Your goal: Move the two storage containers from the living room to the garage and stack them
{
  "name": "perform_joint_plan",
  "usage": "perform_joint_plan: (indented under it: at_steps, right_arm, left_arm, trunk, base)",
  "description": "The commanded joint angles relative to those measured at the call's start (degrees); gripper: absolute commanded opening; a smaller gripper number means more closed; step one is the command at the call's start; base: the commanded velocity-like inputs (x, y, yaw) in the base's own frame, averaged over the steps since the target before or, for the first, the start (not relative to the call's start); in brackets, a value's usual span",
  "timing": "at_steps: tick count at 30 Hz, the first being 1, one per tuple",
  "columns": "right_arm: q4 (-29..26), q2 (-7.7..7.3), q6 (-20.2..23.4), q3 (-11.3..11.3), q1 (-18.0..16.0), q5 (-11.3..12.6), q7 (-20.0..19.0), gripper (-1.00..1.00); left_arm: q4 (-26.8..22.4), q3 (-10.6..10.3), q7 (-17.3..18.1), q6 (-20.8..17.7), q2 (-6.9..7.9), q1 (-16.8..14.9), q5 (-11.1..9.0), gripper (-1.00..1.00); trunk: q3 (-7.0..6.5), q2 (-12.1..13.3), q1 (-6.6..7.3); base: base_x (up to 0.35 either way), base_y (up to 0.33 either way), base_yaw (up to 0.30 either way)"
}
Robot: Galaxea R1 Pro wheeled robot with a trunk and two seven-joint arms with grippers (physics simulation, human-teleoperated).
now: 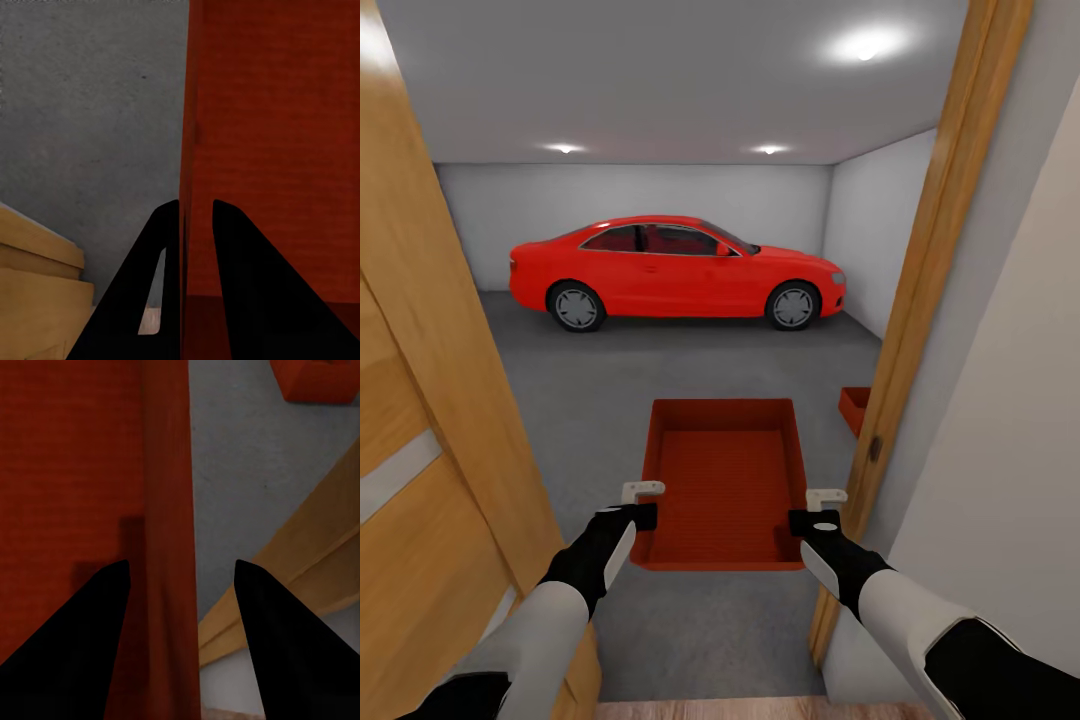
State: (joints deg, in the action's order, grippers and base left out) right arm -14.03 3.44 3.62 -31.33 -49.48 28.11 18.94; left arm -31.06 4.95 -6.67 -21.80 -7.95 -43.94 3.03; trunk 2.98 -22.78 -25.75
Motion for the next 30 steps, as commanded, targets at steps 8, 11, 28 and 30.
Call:
perform_joint_plan:
  at_steps: [8,11,28,30]
  right_arm:
    - [0.1,-0.01,0.3,-0.5,0.0,0.0,0.6,-1.0]
    - [0.1,-0.01,0.4,-0.5,0.0,0.0,0.6,-1.0]
    - [0.1,0.04,0.3,-0.5,0.0,0.3,0.6,-1.0]
    - [0.1,0.01,0.3,-0.5,0.0,0.4,0.6,-1.0]
  left_arm:
    - [-0.2,0.9,-0.1,-0.4,-1.19,-0.1,-0.2,-1.0]
    - [-0.2,0.9,-0.1,-0.4,-1.19,-0.1,-0.2,-1.0]
    - [0.1,0.3,-0.1,-0.3,-0.23,-0.1,0.3,-1.0]
    - [0.1,0.3,0.0,-0.3,-0.28,-0.1,0.3,-1.0]
  trunk:
    - [0.13,-0.1,-0.04]
    - [0.13,-0.1,-0.04]
    - [0.14,-0.1,-0.04]
    - [0.14,-0.1,-0.04]
  base:
    - [0.0,0.0,0.0]
    - [0.0,0.0,0.0]
    - [0.0,0.0,0.0]
    - [0.0,0.0,0.0]
